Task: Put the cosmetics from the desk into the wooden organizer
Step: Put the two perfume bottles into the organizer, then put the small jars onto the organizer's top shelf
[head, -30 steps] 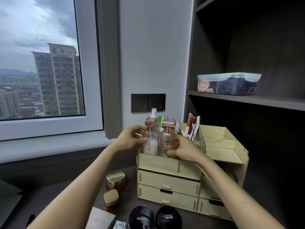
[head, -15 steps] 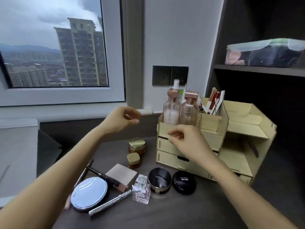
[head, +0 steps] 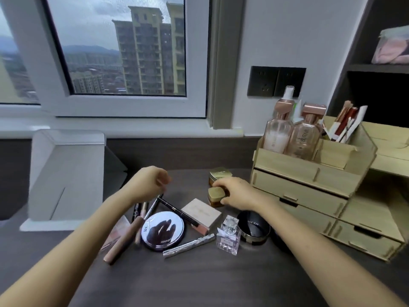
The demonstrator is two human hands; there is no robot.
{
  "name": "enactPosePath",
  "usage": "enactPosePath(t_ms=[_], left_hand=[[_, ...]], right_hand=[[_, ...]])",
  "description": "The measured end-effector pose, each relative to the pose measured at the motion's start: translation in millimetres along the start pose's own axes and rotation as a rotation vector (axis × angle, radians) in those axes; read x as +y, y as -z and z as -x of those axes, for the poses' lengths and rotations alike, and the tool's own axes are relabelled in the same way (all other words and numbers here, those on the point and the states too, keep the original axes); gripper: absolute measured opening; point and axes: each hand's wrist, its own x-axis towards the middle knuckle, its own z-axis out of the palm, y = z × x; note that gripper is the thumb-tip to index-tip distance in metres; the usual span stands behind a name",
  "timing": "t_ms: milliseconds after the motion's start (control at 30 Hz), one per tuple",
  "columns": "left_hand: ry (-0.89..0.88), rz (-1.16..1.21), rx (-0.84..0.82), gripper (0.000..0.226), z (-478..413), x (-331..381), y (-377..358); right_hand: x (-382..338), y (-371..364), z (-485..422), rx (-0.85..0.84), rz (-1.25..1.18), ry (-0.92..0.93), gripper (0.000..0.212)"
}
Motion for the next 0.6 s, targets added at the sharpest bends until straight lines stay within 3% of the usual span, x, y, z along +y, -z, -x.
enactPosePath(t_ms=[100, 233, 400, 600], left_hand=[[-0.008, -0.064, -0.046, 0.029, 2.6, -8.6, -5.8], [-0.012, -0.031, -0.03, 0.023, -5.3, -9.3, -11.2], [-0.003, 0.065, -0.011, 0.026, -24.1, 5.2, -18.9], [-0.079, 0.104, 0.017, 0.018, -41.0, 18.8, -26.0]], right_hand=[[-2.2, -1.8, -14.0, 0.075, 0.035, 0.029, 0.042], [-5.1, 1.6, -33.2, 0.282, 0.067, -0.091, 0.041], [-8.0, 1.3, -62.3, 0.114, 0.041, -0.324, 0.061], [-5.8, -1.2, -79.3, 0.063, 0.02, -0.345, 0.055]])
